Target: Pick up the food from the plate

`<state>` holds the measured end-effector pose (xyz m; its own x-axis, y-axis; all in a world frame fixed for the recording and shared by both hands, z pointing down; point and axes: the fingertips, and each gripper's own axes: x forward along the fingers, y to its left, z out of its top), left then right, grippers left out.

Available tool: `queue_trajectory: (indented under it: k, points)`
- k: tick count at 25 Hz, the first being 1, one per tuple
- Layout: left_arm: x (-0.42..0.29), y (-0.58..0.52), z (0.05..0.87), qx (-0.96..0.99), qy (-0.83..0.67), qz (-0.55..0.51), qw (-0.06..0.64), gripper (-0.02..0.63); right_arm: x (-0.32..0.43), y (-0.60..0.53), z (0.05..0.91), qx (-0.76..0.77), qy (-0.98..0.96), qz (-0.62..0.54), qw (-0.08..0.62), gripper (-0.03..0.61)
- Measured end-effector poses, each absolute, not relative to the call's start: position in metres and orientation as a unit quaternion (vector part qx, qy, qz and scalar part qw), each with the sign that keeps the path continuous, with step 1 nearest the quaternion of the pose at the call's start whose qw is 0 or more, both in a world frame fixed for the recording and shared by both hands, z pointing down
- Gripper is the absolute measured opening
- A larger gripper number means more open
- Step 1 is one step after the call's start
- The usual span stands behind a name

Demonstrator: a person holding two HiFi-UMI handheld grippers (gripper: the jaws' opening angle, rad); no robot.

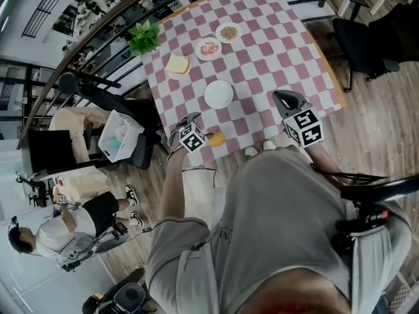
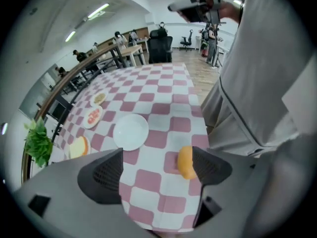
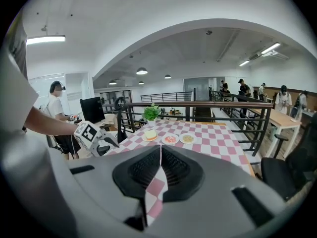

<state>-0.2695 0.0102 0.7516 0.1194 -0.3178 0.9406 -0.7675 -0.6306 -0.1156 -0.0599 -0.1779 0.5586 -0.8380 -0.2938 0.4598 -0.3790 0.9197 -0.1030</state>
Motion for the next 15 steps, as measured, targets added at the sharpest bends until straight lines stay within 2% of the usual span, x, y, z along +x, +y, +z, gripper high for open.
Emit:
queue_trajectory:
  k: [5, 11, 15]
  points:
    - [-0.279, -0.024, 0.621, 0.735, -0.503, 0.441, 0.115, 0.426, -0.083, -0.171, 0.559, 0.142, -0.96, 0.088, 0.225, 0.017]
    - [-0.272, -0.03, 0.416, 0.73, -0.654, 0.194, -0.038, 0.425, -0.108, -0.166, 0.543, 0.123, -0.969, 0.071, 0.201, 0.017]
    - [-0.279, -0.004, 0.33, 0.682, -0.72, 0.064, -0.111, 0.426, -0.123, -0.167, 0.513, 0.118, -0.977, 0.059, 0.165, 0.017]
